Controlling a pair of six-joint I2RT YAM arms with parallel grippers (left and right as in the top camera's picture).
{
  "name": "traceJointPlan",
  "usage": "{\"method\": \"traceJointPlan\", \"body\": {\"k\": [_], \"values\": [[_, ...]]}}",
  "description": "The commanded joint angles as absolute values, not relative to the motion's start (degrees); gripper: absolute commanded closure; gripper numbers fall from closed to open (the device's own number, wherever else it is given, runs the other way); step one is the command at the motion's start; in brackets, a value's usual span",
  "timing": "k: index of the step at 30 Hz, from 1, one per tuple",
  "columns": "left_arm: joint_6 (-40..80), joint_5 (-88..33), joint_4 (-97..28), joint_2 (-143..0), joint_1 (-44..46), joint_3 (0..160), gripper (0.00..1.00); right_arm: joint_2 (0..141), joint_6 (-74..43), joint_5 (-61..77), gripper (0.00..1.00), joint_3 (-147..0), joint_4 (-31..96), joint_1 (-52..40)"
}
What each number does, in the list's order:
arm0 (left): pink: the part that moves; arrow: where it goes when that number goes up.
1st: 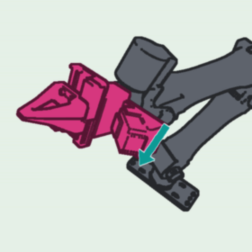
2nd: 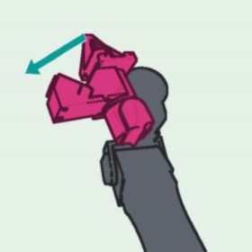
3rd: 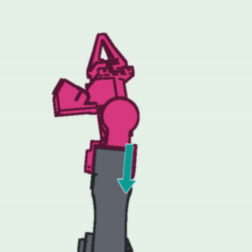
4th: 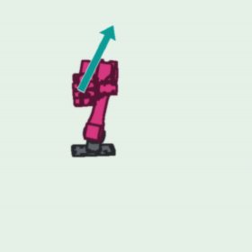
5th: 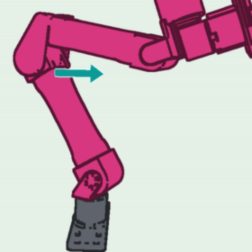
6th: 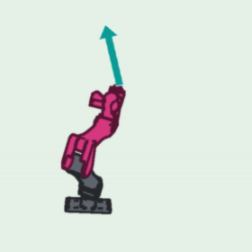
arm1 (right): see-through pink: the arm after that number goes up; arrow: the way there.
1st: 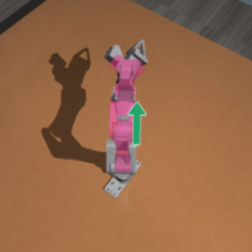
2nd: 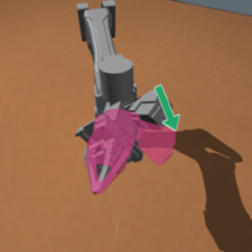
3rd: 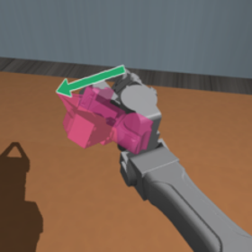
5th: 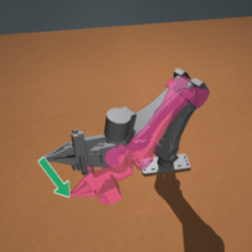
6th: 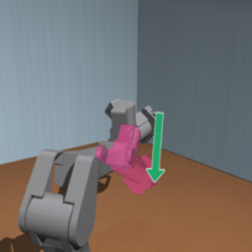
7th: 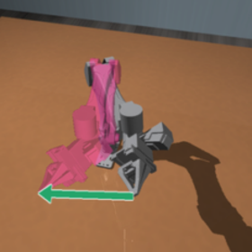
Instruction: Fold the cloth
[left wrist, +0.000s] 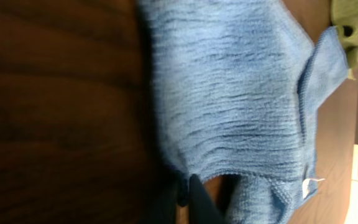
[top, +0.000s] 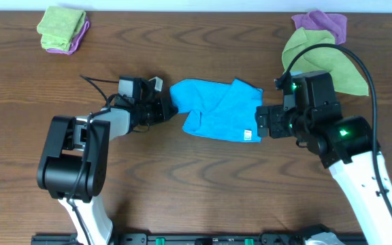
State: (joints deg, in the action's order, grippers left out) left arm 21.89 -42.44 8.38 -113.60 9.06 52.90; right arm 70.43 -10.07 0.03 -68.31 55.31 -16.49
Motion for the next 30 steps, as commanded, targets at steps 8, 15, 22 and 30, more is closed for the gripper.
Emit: {"method": "traceJointPlan", "body": {"k": [8,15,22,30], "values": [[23.38,-45.63,7.75,-116.60,7.46,56.21,0.95,70.11,-10.63,-0.40,0.06,-69.32,55.96,-16.03],[24.53,-44.88,7.70,-115.90,5.74,72.03,0.94,71.31,-10.66,-0.38,0.12,-68.47,56.55,-16.05],[24.43,-38.26,7.79,-116.14,5.91,79.29,0.94,74.48,-10.66,2.00,0.13,-68.40,55.94,-16.05],[25.74,-35.33,7.42,-119.85,6.02,79.64,0.05,78.91,-10.66,2.46,0.16,-68.40,54.04,-16.21]]}}
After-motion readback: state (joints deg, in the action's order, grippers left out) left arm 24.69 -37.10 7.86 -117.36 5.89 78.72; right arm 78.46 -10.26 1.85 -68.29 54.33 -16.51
